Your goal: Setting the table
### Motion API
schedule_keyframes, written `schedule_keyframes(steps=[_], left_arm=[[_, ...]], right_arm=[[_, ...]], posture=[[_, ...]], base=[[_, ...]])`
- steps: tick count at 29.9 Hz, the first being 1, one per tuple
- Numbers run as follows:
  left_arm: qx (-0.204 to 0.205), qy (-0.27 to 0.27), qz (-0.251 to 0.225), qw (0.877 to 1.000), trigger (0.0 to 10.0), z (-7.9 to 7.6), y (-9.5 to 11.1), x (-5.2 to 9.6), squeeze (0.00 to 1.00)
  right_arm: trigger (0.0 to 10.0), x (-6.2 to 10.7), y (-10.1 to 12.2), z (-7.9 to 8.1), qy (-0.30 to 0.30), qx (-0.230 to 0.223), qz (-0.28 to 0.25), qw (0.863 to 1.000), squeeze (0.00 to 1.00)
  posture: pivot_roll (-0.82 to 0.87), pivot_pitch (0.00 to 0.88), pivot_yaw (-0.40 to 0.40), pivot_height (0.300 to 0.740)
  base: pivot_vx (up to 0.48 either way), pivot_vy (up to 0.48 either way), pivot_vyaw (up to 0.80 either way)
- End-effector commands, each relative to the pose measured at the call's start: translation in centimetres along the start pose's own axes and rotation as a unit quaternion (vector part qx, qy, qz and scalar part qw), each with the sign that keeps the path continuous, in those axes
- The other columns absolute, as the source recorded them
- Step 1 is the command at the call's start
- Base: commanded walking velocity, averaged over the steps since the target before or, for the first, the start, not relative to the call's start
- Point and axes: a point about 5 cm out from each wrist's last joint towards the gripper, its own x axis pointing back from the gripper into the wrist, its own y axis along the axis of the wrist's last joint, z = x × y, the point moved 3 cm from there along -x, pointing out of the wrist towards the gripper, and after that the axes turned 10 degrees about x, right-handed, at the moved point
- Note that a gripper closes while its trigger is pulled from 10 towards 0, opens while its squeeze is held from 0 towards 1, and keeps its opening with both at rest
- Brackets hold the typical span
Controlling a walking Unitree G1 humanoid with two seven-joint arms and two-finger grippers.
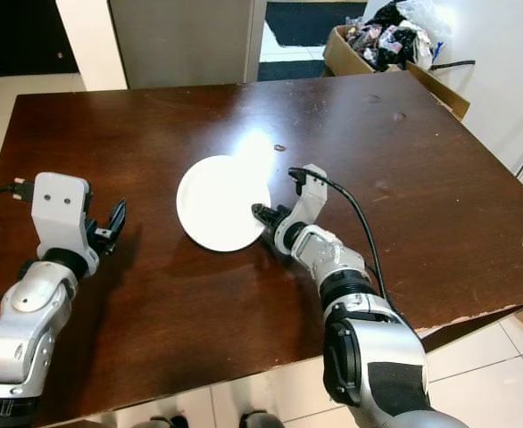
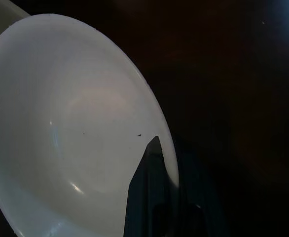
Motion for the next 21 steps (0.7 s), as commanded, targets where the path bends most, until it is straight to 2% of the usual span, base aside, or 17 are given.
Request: schedule_keyframes(steps=[1,3,7,8,9,10,12,15,16,17,19,21], left_arm=[[0.002,0.001,0.012,1.0,10.0,0.2,-0.5,0.3,0.0],[0.01,-0.005,0.011,1.0,10.0,0.4,-0.3,0.3,0.0],[0.0,-0.039,0.001,0.999,10.0,0.1,0.5,0.4,0.0],[-0.01,-0.066,-0.003,0.998,10.0,-0.1,0.9,0.6,0.0],[-0.01,-0.066,-0.003,0.998,10.0,-0.1,0.9,0.6,0.0],[-0.022,-0.093,-0.006,0.995,10.0,-0.4,1.4,0.8,0.0],[-0.038,-0.146,-0.008,0.989,10.0,-0.9,2.1,1.5,0.0],[-0.049,-0.173,-0.008,0.984,10.0,-1.1,2.5,2.0,0.0],[-0.058,-0.208,-0.008,0.976,10.0,-1.2,3.1,2.6,0.0],[-0.058,-0.208,-0.008,0.976,10.0,-1.2,3.1,2.6,0.0],[-0.076,-0.242,-0.001,0.967,10.0,-1.0,3.6,3.6,0.0],[-0.075,-0.236,0.003,0.969,10.0,-0.8,3.5,3.7,0.0]], right_arm=[[0.0,0.3,0.5,-0.3,0.002,-0.001,-0.016,1.0,0.0],[0.0,0.4,1.5,-0.2,0.01,-0.011,-0.041,0.999,0.0],[0.0,0.7,2.5,0.1,0.024,-0.013,-0.064,0.998,0.0],[0.5,0.9,3.1,0.4,0.031,-0.012,-0.076,0.997,0.0],[0.5,0.9,3.1,0.4,0.031,-0.012,-0.076,0.997,0.0],[10.0,1.2,3.7,0.7,0.036,-0.003,-0.086,0.996,0.0],[10.0,1.7,4.8,1.4,0.043,0.008,-0.109,0.993,0.0],[10.0,2.2,5.4,1.8,0.048,0.008,-0.124,0.991,0.0],[10.0,2.7,5.8,2.1,0.043,0.017,-0.14,0.989,0.0],[10.0,2.7,5.8,2.1,0.043,0.017,-0.14,0.989,0.0],[10.0,3.7,6.1,2.8,0.022,0.028,-0.175,0.984,0.0],[10.0,4.1,5.9,3.0,0.007,0.026,-0.192,0.981,0.0]], posture=[[-0.07,0.083,0.009,0.74],[-0.07,0.084,0.013,0.74],[-0.08,0.085,0.016,0.74],[-0.08,0.084,0.016,0.74],[-0.08,0.084,0.016,0.74],[-0.08,0.084,0.016,0.74],[-0.08,0.085,0.022,0.74],[-0.08,0.085,0.024,0.74],[-0.08,0.085,0.028,0.74],[-0.08,0.085,0.028,0.74],[-0.07,0.083,0.035,0.74],[-0.07,0.082,0.038,0.74]], base=[[0.0,0.0,0.0],[0.0,0.0,0.0],[0.0,0.0,0.0],[0.0,0.0,0.0],[0.0,0.0,0.0],[0.0,0.0,0.0],[0.0,0.0,0.0],[0.0,0.0,0.0],[0.0,0.0,0.0],[0.0,0.0,0.0],[0.0,0.0,0.0],[0.0,0.0,0.0]])
